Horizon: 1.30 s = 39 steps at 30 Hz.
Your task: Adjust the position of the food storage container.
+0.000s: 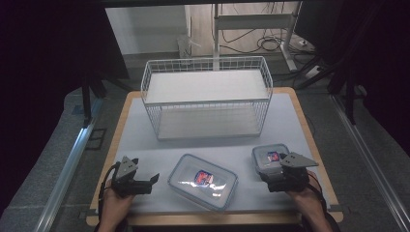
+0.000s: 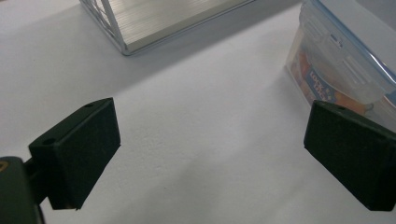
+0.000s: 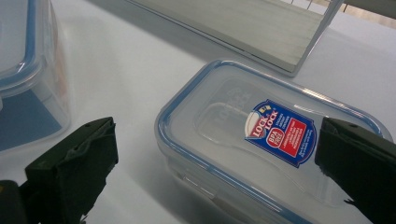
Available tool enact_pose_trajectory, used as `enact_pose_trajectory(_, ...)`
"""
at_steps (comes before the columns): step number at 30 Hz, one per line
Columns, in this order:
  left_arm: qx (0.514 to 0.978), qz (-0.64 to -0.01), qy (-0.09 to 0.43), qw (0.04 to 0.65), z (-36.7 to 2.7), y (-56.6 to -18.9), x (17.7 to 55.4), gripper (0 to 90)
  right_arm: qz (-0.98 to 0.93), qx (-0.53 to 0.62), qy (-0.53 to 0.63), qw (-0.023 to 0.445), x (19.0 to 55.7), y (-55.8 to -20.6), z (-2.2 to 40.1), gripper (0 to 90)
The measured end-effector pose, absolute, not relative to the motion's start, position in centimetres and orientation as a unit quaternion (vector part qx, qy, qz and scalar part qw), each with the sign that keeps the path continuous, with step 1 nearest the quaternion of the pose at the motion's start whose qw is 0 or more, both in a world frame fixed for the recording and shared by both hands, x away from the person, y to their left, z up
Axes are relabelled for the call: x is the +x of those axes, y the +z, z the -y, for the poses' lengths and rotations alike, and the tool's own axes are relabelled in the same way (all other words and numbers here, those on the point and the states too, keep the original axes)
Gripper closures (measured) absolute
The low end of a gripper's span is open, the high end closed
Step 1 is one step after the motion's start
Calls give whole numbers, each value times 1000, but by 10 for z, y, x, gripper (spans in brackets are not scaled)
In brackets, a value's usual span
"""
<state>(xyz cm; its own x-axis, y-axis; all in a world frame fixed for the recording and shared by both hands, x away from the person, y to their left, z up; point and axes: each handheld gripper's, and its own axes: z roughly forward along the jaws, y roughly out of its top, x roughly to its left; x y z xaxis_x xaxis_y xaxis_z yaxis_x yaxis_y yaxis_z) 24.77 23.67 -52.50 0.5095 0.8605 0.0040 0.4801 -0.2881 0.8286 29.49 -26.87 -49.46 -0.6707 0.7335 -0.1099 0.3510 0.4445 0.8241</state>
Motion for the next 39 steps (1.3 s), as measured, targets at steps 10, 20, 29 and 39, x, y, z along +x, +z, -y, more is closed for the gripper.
enact_pose_trajectory(10,771,-440,228,401,-235,-525,247,39,-820,335,406,223,295,-494,267,0)
enact_pose_trajectory(20,768,-445,223,403,-236,-524,247,41,-818,337,407,228,295,-494,266,0)
enact_pose_trajectory(29,772,-440,232,396,-235,-525,246,40,-815,346,402,233,295,-496,265,0)
enact_pose_trajectory(39,775,-434,239,391,-234,-526,246,38,-814,338,420,214,287,-486,251,0)
